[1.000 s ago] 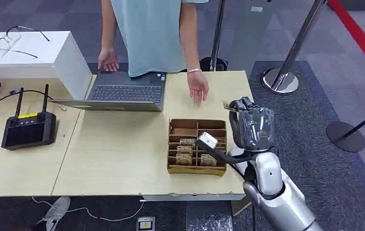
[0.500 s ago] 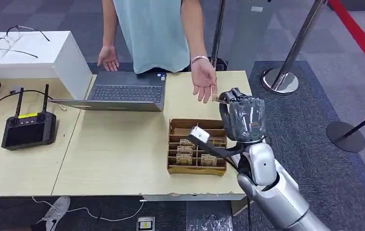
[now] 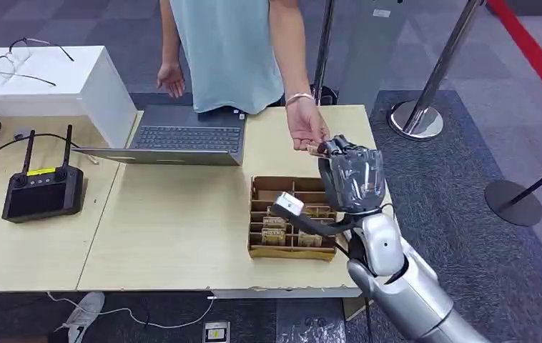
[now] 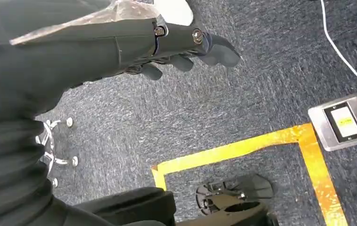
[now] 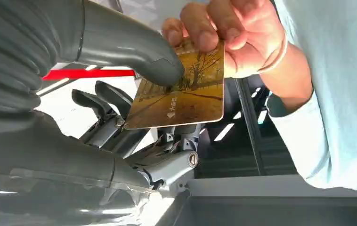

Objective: Pass the card to the sensor for recognition and then transmit it.

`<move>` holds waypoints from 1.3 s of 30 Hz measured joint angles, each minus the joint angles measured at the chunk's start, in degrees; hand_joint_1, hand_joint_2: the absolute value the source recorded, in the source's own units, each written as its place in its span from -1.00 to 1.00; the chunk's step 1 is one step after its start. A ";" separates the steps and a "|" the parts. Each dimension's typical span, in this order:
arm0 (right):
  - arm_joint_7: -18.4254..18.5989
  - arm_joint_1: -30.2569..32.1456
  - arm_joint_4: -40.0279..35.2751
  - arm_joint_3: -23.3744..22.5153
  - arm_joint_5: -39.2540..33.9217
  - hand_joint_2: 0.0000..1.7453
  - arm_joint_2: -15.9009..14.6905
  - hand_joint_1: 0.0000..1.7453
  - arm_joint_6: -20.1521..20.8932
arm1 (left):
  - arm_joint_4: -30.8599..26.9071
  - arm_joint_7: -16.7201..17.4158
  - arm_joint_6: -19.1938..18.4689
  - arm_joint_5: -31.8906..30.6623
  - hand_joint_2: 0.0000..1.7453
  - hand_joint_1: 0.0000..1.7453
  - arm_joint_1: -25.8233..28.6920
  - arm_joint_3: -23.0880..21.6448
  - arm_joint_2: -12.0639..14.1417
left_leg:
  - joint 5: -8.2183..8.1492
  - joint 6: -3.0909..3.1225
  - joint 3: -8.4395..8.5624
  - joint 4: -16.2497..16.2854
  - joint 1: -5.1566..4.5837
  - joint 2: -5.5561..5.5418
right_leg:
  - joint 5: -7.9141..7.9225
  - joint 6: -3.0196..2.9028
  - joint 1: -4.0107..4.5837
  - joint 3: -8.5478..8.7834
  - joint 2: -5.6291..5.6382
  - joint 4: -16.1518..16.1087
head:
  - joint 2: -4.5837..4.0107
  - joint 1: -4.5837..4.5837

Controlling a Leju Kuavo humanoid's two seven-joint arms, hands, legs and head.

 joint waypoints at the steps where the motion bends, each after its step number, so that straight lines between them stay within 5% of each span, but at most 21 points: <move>1: 0.02 0.01 0.07 0.09 0.00 1.00 0.00 1.00 0.20 | 0.00 0.00 0.02 0.00 1.00 -1.00 0.00 0.00 -0.02 | 0.00 0.00 0.00 0.00 0.00 0.00 | 0.00 0.00 0.00 0.00 0.00 0.00 | 0.00 0.00; 7: 0.48 0.02 0.44 0.68 0.04 1.00 0.00 1.00 0.28 | 0.00 -0.18 0.09 0.00 1.00 -1.00 0.01 0.00 -0.13 | 0.00 0.00 0.00 0.00 0.00 0.00 | 0.00 0.00 0.00 -0.01 0.00 0.00 | 0.00 0.00; 8: 0.63 0.03 0.55 0.79 0.06 1.00 0.00 0.68 0.20 | 0.00 -0.20 0.13 0.00 1.00 -1.00 0.01 0.00 -0.13 | 0.00 0.00 0.00 0.00 0.00 0.00 | 0.00 0.00 0.00 -0.01 0.00 0.00 | 0.00 0.00; 9: 0.63 0.06 0.57 0.90 0.07 1.00 0.00 0.68 0.18 | 0.00 -0.20 0.15 0.00 1.00 -1.00 0.01 0.00 -0.15 | 0.00 0.00 -0.01 0.00 0.00 0.00 | 0.00 0.00 0.00 -0.01 0.00 0.00 | 0.00 0.00; 11: 0.68 0.04 0.61 1.05 0.18 1.00 0.00 0.22 0.07 | 0.00 -0.20 0.15 0.00 1.00 -1.00 0.01 0.00 -0.17 | 0.00 0.00 -0.01 0.00 0.00 0.00 | 0.00 0.00 0.00 -0.02 0.00 0.00 | 0.00 0.00; 12: 0.77 0.06 0.72 1.12 0.33 1.00 0.00 0.22 -0.04 | 0.00 -0.17 0.15 -0.02 1.00 -1.00 0.01 0.00 -0.17 | 0.00 0.00 -0.01 0.00 0.00 0.00 | 0.00 0.00 0.00 -0.02 0.00 0.00 | 0.00 0.00; 14: 0.90 0.18 0.98 1.16 0.61 1.00 -0.02 -0.10 -0.28 | 0.00 -0.04 0.15 -0.09 1.00 -1.00 0.01 0.00 -0.17 | 0.00 0.00 -0.01 0.00 0.00 0.00 | 0.00 0.00 0.00 -0.02 0.00 0.00 | 0.00 0.00; 22: 1.18 0.61 1.42 1.18 1.01 1.00 -0.13 -0.26 -0.74 | 0.00 0.31 -0.15 -0.17 1.00 -1.00 0.02 0.00 -0.17 | 0.00 0.00 -0.01 0.00 0.00 0.00 | 0.00 0.00 0.00 -0.03 0.00 0.00 | 0.00 0.00; 28: 1.16 1.21 1.42 1.27 1.16 1.00 -0.24 -0.02 -0.68 | 0.00 -0.13 -0.26 -0.20 1.00 -1.00 0.02 0.00 -0.26 | 0.00 0.00 -0.01 0.00 0.00 0.00 | 0.00 0.00 0.00 -0.03 0.00 0.00 | 0.00 0.00; 31: 1.33 1.60 1.42 1.29 1.16 1.00 -0.24 0.52 -0.65 | 0.00 -0.17 -0.20 -0.26 1.00 -1.00 0.02 0.00 -0.35 | 0.00 0.00 -0.01 0.00 0.00 0.00 | 0.00 0.00 0.00 -0.03 0.00 0.00 | 0.00 0.00; 39: 1.57 2.72 1.75 1.53 0.81 1.00 -0.35 0.70 0.59 | 0.00 -0.26 -0.20 -0.79 1.00 -1.00 0.02 -0.02 -0.39 | 0.00 0.00 -0.01 0.00 0.00 0.00 | 0.00 0.00 0.00 -0.03 0.00 0.00 | 0.00 0.00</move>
